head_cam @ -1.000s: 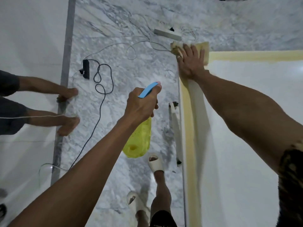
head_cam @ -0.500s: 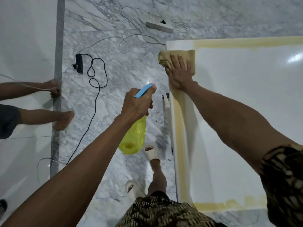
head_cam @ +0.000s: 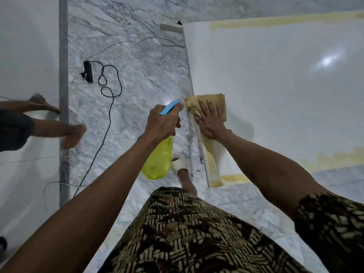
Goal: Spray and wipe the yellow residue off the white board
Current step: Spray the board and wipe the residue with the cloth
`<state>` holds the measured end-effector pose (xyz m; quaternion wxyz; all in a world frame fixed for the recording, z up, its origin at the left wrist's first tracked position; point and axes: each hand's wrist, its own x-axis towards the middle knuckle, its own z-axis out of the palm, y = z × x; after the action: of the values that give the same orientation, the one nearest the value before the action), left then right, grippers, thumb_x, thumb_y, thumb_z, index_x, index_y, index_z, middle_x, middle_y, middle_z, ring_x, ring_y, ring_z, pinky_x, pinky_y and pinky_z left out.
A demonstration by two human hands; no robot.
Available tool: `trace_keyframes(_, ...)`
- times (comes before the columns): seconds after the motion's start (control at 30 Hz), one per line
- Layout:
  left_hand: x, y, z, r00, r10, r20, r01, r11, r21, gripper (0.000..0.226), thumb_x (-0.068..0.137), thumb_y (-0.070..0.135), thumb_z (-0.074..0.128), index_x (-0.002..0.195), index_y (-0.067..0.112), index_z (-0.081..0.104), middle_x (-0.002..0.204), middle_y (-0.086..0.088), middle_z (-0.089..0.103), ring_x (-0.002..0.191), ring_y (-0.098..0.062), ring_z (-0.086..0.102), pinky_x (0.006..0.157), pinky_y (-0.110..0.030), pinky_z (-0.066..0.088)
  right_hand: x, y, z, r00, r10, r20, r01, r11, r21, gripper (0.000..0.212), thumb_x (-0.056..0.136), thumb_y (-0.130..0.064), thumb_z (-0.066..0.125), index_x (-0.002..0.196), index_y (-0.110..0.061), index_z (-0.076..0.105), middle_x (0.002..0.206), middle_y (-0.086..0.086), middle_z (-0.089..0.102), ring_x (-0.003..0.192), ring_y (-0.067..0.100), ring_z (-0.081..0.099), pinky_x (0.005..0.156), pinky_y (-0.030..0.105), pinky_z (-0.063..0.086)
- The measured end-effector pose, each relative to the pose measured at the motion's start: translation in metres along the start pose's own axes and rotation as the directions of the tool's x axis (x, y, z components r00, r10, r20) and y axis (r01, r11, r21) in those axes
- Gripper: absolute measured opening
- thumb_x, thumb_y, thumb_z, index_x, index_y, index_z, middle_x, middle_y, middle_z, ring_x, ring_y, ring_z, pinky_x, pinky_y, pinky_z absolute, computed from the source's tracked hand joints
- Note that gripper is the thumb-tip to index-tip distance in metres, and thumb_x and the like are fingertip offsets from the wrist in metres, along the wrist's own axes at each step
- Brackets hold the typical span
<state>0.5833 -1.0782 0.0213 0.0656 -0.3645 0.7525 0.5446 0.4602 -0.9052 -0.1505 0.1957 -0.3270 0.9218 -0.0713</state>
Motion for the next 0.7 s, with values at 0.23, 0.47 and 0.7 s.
trace_keyframes(0.23, -0.093, -0.057, 0.017, 0.997, 0.036, 0.061, -0.033, 0.999, -0.042, 0.062, 0.102, 0.053, 0.063, 0.079, -0.003, 0.075, 0.073, -0.014, 0.076, 0.054, -0.024, 0.067, 0.054, -0.031, 0.056, -0.162, -0.015, 0.060, 1.000, 0.000, -0.015, 0.000, 1.000, 0.002, 0.063, 0.096, -0.055, 0.005, 0.154, -0.031, 0.003, 0.167, -0.002, 0.010, 0.155, 0.026, 0.003, 0.119, 0.045, -0.009)
trace_keyframes(0.47, -0.150, -0.085, 0.031, 0.988, 0.085, 0.130, -0.083, 0.996, -0.020, 0.064, 0.101, 0.056, 0.063, 0.061, 0.007, 0.067, 0.074, -0.016, 0.077, 0.056, -0.027, 0.068, 0.059, -0.030, 0.055, -0.271, -0.024, 0.093, 0.999, 0.011, 0.051, -0.010, 1.000, -0.012, 0.071, 0.094, -0.057, -0.002, 0.159, -0.031, 0.007, 0.166, -0.009, -0.006, 0.153, 0.019, -0.012, 0.121, 0.049, -0.008)
trace_keyframes(0.7, -0.171, -0.077, 0.028, 0.979, 0.143, 0.143, -0.148, 0.989, 0.025, 0.064, 0.103, 0.050, 0.062, 0.072, -0.004, 0.073, 0.077, -0.021, 0.078, 0.045, -0.018, 0.063, 0.051, -0.020, 0.051, -0.336, -0.035, 0.093, 0.962, 0.080, 0.261, -0.156, 0.945, 0.287, 0.053, 0.108, -0.043, 0.018, 0.156, -0.023, 0.029, 0.164, 0.005, 0.025, 0.151, 0.024, 0.021, 0.123, 0.046, 0.011)
